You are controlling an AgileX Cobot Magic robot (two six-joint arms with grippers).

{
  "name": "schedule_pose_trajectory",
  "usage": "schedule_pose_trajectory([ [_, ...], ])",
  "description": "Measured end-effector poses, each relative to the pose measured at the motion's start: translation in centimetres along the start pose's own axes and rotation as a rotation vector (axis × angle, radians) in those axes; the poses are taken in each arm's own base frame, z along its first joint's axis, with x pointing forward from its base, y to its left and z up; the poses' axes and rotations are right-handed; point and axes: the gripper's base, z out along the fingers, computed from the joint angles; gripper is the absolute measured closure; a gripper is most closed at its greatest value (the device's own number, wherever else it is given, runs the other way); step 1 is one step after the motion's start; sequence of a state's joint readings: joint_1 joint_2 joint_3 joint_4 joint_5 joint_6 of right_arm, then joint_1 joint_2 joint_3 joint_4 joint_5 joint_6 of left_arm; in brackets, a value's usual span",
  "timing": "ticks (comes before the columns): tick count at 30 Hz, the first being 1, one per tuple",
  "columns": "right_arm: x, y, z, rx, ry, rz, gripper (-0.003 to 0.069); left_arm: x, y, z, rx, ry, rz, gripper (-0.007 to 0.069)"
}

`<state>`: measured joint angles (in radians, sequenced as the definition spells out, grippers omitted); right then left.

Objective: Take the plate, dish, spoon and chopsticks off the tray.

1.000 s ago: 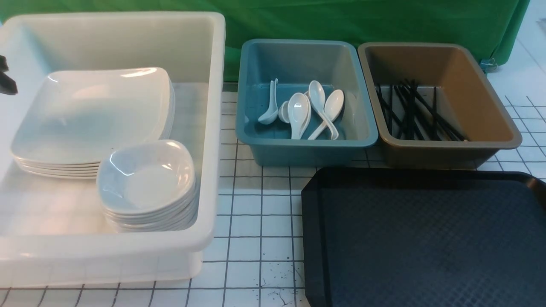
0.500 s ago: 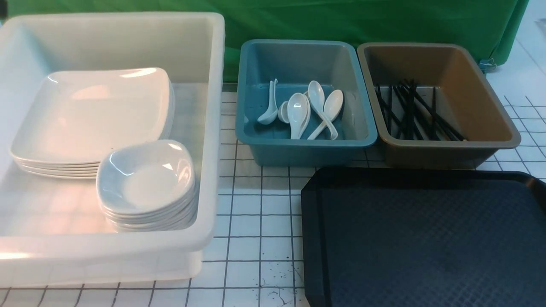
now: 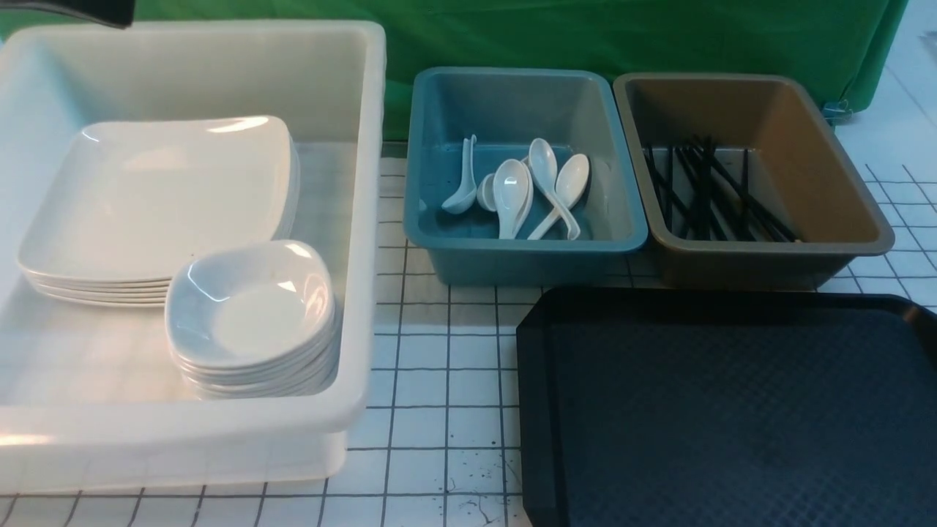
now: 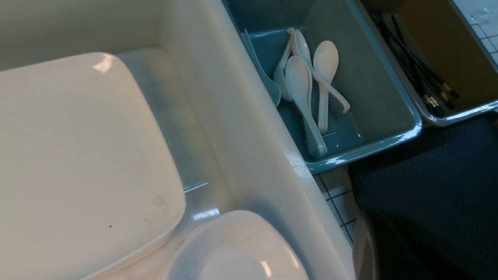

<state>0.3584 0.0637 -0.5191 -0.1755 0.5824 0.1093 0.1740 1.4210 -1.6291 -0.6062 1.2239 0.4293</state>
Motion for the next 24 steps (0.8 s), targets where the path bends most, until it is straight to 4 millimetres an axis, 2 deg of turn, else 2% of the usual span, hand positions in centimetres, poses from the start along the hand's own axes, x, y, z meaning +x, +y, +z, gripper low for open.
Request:
schedule_pose_trajectory([
  [5, 1.3, 0.5, 1.4, -0.027, -0.06, 0.002, 0.0646, 0.0, -0.2, 0.1, 0.006, 0.003, 0.006, 0.0628],
  [24, 1.3, 0.5, 1.6, -0.033, -0.093, 0.003, 0.062, 0.0, -0.2, 0.1, -0.001, 0.006, -0.009, 0.0627],
])
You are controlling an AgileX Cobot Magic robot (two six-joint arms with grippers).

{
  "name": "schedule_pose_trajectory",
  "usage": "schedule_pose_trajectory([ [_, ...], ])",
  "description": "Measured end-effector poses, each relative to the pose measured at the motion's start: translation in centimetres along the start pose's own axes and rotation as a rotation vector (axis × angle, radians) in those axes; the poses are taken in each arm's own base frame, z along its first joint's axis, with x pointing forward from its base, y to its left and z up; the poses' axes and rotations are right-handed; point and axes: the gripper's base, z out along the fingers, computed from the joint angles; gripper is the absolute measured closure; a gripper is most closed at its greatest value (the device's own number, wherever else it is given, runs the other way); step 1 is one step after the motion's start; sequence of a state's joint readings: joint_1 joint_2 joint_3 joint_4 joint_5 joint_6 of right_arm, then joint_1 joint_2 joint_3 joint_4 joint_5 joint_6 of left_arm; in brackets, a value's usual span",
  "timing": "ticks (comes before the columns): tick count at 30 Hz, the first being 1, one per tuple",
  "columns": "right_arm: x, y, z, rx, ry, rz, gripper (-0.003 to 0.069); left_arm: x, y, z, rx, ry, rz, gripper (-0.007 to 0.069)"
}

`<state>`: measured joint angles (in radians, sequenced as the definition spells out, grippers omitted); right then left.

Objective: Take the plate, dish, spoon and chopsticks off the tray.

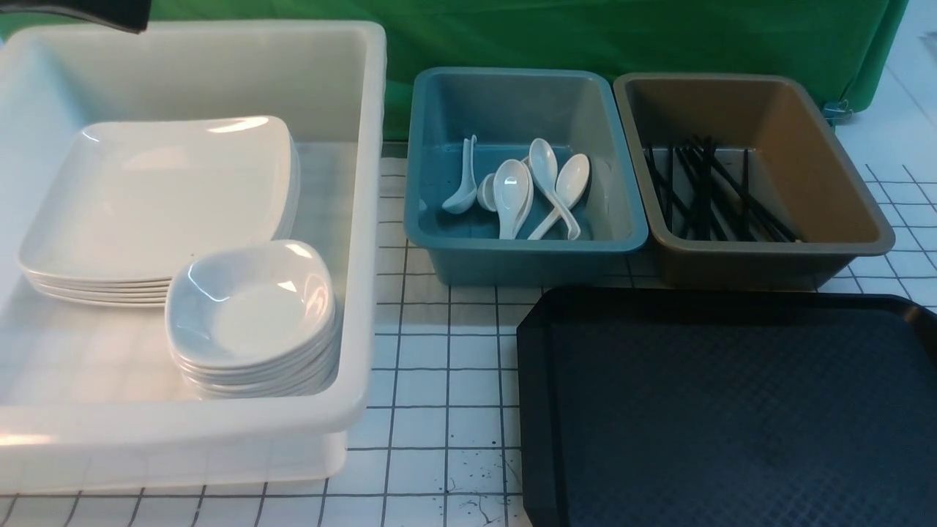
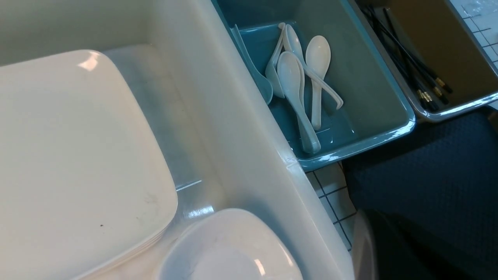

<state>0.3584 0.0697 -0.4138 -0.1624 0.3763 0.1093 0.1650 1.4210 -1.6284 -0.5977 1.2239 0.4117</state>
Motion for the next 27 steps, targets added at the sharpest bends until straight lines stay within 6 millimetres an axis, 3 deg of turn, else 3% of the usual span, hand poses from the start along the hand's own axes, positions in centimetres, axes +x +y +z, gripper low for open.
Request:
schedule_pose_trajectory([
  [5, 1.7, 0.2, 0.8, -0.007, 0.034, -0.004, 0.0606, 0.0, 0.0, 0.0, 0.0, 0.0, -0.003, 0.0627],
  [9, 4.7, 0.2, 1.3, 0.013, 0.094, -0.009, 0.0596, 0.0, 0.0, 0.0, 0.0, 0.0, -0.003, 0.0627],
  [12, 7.9, -0.1, 1.3, 0.105, 0.158, -0.01, 0.0588, 0.0, 0.0, 0.0, 0.0, 0.0, -0.003, 0.0627],
  [18, 12.0, -0.9, 1.3, 0.282, 0.274, 0.004, 0.0579, 0.1, 0.1, 0.0, -0.012, 0.005, 0.001, 0.0627],
  [21, 12.8, -1.1, 1.3, 0.323, 0.291, 0.009, 0.0571, 0.1, 0.2, 0.0, -0.023, 0.011, 0.005, 0.0627],
  [27, 12.3, -1.1, 1.4, 0.327, 0.226, -0.001, 0.0558, 0.1, 0.0, -0.3, -0.027, 0.004, 0.011, 0.0627],
])
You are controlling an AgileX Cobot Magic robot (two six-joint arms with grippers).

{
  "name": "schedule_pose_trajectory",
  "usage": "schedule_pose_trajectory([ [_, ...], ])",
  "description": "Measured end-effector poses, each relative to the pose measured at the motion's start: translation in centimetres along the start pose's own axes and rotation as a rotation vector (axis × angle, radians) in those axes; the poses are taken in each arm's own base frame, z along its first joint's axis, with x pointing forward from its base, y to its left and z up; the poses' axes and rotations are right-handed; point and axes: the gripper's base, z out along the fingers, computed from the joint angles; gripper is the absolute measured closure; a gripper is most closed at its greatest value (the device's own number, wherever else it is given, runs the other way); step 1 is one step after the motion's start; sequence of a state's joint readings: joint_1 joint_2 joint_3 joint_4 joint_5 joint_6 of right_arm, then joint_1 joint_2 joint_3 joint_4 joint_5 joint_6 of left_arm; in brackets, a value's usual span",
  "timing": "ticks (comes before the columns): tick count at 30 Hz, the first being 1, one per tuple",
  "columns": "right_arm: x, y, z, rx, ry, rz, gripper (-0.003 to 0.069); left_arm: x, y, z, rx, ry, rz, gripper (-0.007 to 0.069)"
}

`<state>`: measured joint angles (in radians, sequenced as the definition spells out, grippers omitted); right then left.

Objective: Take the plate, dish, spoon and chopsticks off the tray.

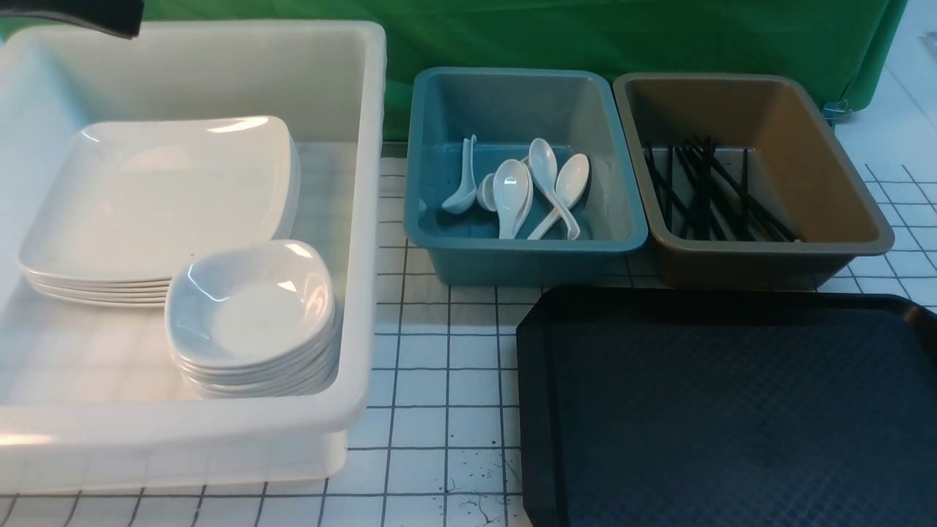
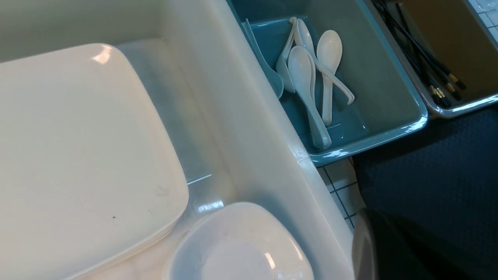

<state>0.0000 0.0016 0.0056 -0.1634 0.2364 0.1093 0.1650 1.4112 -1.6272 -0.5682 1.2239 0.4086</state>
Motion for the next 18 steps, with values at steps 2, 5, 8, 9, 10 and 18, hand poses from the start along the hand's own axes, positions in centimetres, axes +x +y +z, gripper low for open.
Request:
schedule_pose_trajectory([
  [2, 0.0, 0.0, 0.0, -0.001, -0.005, 0.0, 0.0556, 0.0, -0.2, -0.3, -0.004, -0.006, 0.003, 0.0627],
  [5, -0.1, 0.0, 0.0, -0.002, -0.01, 0.0, 0.0556, 0.3, -1.0, -1.8, -0.023, -0.036, 0.007, 0.0627],
  [8, -0.1, 0.0, 0.0, -0.002, -0.011, 0.0, 0.0554, 1.3, -2.2, -3.7, -0.033, -0.071, 0.015, 0.0627],
  [9, -0.1, 0.0, 0.0, -0.001, -0.011, 0.0, 0.0554, 2.0, -2.7, -4.1, -0.034, -0.072, 0.017, 0.0627],
  [10, -0.1, 0.0, 0.0, -0.002, -0.011, 0.0, 0.0552, 2.6, -3.0, -4.5, -0.034, -0.074, 0.017, 0.0627],
  [18, -0.1, 0.0, 0.0, -0.002, -0.011, 0.0, 0.0536, 10.8, -6.0, -6.8, -0.033, -0.064, 0.012, 0.0627],
])
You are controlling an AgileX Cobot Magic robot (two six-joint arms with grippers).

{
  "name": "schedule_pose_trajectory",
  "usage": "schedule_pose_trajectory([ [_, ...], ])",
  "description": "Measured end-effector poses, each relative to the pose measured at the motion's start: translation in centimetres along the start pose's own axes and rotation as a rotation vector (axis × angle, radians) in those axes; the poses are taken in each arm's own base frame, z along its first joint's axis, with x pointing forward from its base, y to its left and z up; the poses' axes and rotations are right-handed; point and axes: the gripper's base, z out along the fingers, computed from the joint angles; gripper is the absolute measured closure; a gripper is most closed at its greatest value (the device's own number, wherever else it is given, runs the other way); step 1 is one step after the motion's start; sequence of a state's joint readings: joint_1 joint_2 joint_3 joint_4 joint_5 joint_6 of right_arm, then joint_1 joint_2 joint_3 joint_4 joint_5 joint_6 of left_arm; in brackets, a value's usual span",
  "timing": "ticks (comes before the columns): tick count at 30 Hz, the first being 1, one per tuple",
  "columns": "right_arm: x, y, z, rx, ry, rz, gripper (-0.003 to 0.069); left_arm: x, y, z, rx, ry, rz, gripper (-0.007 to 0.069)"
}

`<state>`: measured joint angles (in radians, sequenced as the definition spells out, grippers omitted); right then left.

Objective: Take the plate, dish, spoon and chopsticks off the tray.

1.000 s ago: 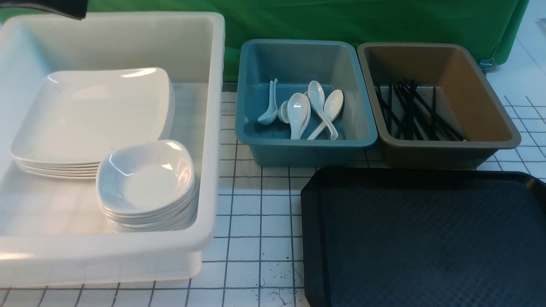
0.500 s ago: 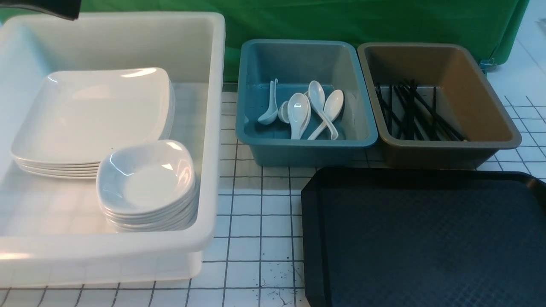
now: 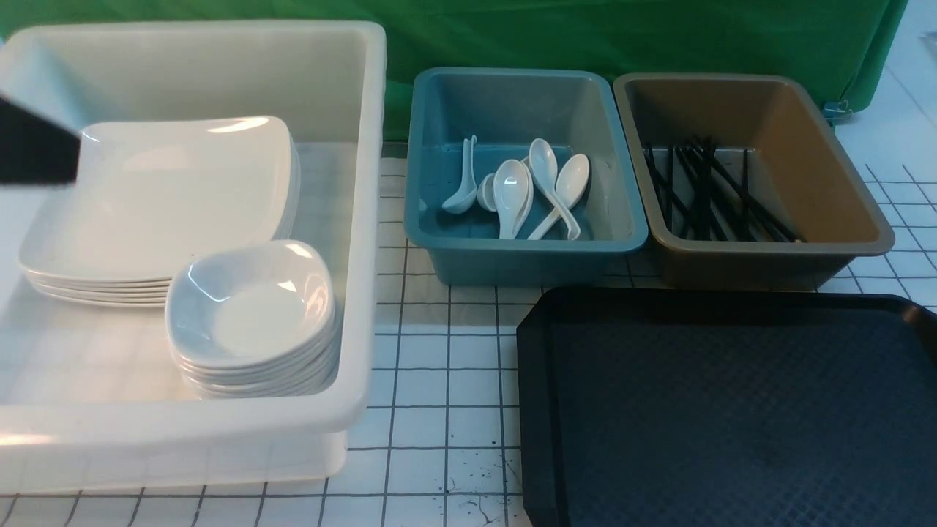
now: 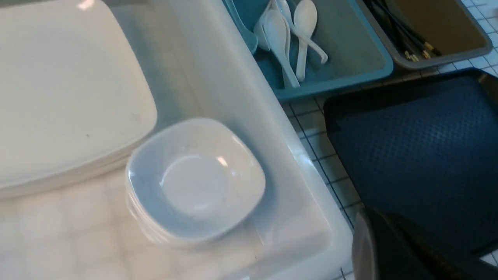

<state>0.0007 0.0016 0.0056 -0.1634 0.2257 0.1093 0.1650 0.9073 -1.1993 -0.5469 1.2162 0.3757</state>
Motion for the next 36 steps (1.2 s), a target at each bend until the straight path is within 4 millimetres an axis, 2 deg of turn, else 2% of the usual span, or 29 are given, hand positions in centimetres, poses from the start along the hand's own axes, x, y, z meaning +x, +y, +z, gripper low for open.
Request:
schedule_pose_trajectory([
  [1, 0.0, 0.0, 0.0, 0.0, 0.0, 0.0, 0.0536, 2.0, -0.4, -0.1, 0.0, -0.006, -0.01, 0.0627],
  [3, 0.0, 0.0, 0.0, 0.0, 0.0, 0.0, 0.0534, 4.3, -1.1, -0.5, -0.006, -0.115, -0.027, 0.0627],
  [8, 0.0, 0.0, 0.0, 0.001, 0.0, 0.0, 0.0524, 8.0, -2.1, -1.4, 0.011, -0.461, -0.111, 0.0627],
  [9, 0.0, 0.0, 0.0, 0.0, 0.0, 0.0, 0.0524, 8.1, -2.1, -1.4, 0.009, -0.482, -0.116, 0.0627],
  [10, 0.0, 0.0, 0.0, 0.0, 0.0, 0.0, 0.0522, 9.4, -2.2, -1.5, -0.005, -0.546, -0.124, 0.0627],
  [13, 0.0, 0.0, 0.0, 0.0, -0.001, 0.0, 0.0517, 11.2, -2.1, -1.4, -0.044, -0.579, -0.095, 0.0627],
  [18, 0.0, 0.0, 0.0, 0.0, -0.002, 0.0, 0.0504, 13.3, -1.1, -0.5, -0.174, -0.529, 0.04, 0.0627],
  [24, 0.0, 0.0, 0.0, 0.0, -0.003, 0.0, 0.0487, 14.3, 0.4, 0.7, -0.303, -0.492, 0.115, 0.0627],
  [29, 0.0, 0.0, 0.0, 0.0, -0.003, 0.0, 0.0481, 14.8, 1.5, 1.7, -0.359, -0.547, 0.105, 0.0627],
  [36, 0.0, 0.0, 0.0, 0.0, -0.003, 0.0, 0.0466, 18.7, 3.3, 3.9, -0.443, -0.663, -0.007, 0.0627],
])
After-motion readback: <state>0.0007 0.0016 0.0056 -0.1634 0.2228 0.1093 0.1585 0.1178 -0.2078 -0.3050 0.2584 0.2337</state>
